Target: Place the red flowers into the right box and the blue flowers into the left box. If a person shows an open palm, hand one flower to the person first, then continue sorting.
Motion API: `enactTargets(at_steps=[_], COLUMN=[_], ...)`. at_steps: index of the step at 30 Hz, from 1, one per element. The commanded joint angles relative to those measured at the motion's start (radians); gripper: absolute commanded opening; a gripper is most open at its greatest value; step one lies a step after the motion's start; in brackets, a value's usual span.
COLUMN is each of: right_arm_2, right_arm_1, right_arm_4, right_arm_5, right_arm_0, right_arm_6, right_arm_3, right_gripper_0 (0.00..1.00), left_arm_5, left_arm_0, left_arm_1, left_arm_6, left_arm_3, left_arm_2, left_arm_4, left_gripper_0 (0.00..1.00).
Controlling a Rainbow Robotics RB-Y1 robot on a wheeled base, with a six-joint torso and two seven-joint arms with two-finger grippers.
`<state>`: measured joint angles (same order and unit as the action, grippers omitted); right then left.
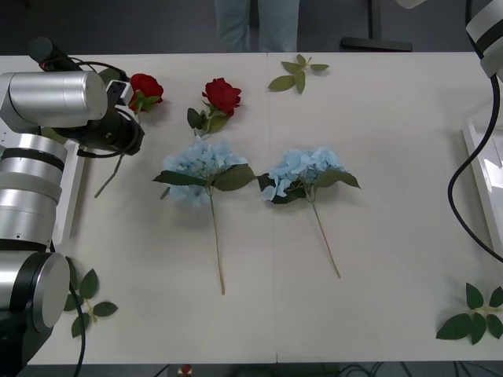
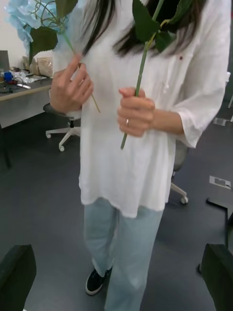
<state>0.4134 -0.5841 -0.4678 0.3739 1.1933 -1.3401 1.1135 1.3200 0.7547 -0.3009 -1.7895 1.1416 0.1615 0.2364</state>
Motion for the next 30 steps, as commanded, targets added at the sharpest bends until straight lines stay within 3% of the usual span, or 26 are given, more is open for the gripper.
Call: enactTargets(at_steps=[1,11,19,24,30], right_arm_2=[-0.010,-0.010,-0.010,-0.010,-0.024], right_arm_1=[-0.086,-0.316,-0.447,-0.505,-0.528], right_arm_4=[-0.101,-0.572,-0.896,-1.000,-1.118], right_arm_5=[0.039,0.447,0.824,1.056,1.186], right_arm_0=[0.029,0.032,0.012,-0.066,-0.139], right_arm_6=[0.027,0.015,-0.047,-0.172,-0.269], right_arm_3=[0.046,0.236,0.253,0.250,0.180], right_gripper_0=[0.99,0.99,1.00,1.00,1.00], left_arm_5=[0.007,0.110,0.130,0.197,0.203], left_arm_0=[0.003,0.003,0.003,0.003,0.009], left_arm_1=[-0.034,-0.035,-0.055,-0.057,-0.057], left_arm_6=[-0.037,-0.122,-0.298,-0.344,-0.340], left_arm_3=[0.036,0.119,0.124,0.124,0.159], left_arm_2=[0.021,0.081,0.153,0.182,0.161], left_arm_4=[0.024,0.181,0.549,0.842,1.066], left_gripper_0=[0.00,0.00,0.00,0.00,0.00])
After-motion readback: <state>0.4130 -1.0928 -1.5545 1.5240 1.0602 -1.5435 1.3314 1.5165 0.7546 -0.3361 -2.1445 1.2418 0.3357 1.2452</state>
